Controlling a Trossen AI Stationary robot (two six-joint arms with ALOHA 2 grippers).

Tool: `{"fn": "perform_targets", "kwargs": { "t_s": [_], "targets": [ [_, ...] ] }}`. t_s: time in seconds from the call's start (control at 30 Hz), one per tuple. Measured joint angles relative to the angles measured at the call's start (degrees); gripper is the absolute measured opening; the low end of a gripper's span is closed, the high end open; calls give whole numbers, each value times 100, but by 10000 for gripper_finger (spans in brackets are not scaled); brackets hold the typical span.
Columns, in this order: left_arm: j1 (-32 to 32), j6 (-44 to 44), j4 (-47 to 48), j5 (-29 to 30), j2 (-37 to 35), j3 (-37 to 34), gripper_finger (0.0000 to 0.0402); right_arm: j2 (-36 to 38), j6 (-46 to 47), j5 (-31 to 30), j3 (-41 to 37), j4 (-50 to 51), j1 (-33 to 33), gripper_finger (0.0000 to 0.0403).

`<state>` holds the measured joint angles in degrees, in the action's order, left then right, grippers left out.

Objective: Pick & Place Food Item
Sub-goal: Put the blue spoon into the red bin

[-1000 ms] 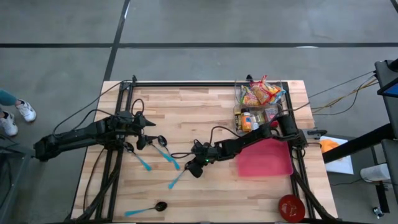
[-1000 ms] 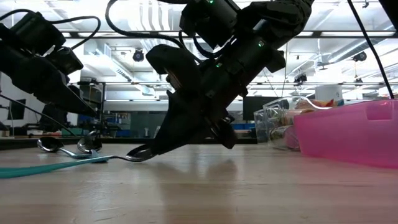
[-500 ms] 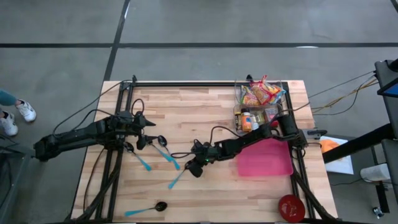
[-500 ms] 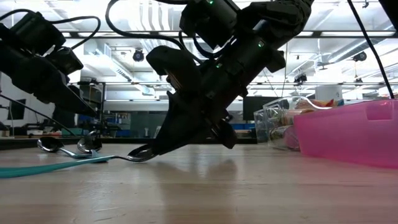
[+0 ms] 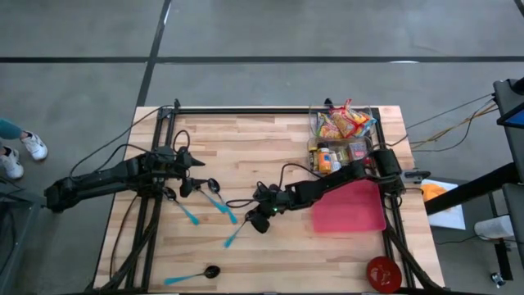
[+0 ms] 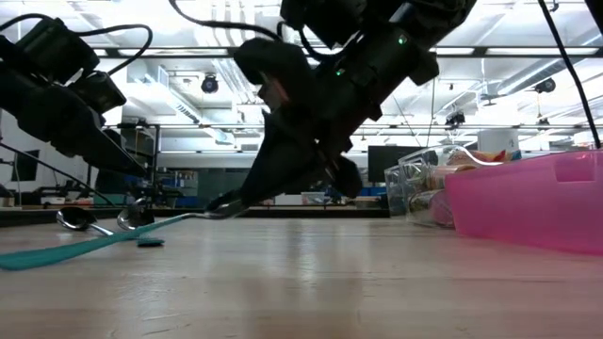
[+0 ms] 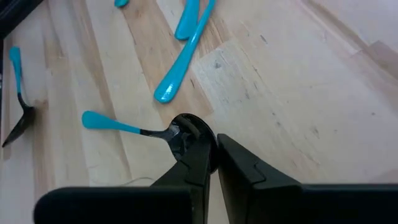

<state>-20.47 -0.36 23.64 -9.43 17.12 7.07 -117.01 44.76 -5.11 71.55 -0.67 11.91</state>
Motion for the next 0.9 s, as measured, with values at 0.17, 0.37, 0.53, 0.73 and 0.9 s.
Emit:
{"fn": "perform_targets", "kwargs": {
  "t_s": [0.17,0.37,0.53,0.73,0.9],
  "targets": [
    [-2,0,3,2,0,-2,345,170,-155,-128,-13,258,52,21],
    [0,2,-2,0,-2,-2,345,479,-268,-487,-62,497,185,19],
    [0,1,0,2,-2,-2,345,846,-357,-1195,-131,820,436,10],
    [0,1,0,1,-4,-2,345,1067,-353,-1908,-142,1065,754,9],
    [-2,2,-1,8,-2,-2,345,1203,-352,-2270,-161,1230,897,9]
  ]
}}
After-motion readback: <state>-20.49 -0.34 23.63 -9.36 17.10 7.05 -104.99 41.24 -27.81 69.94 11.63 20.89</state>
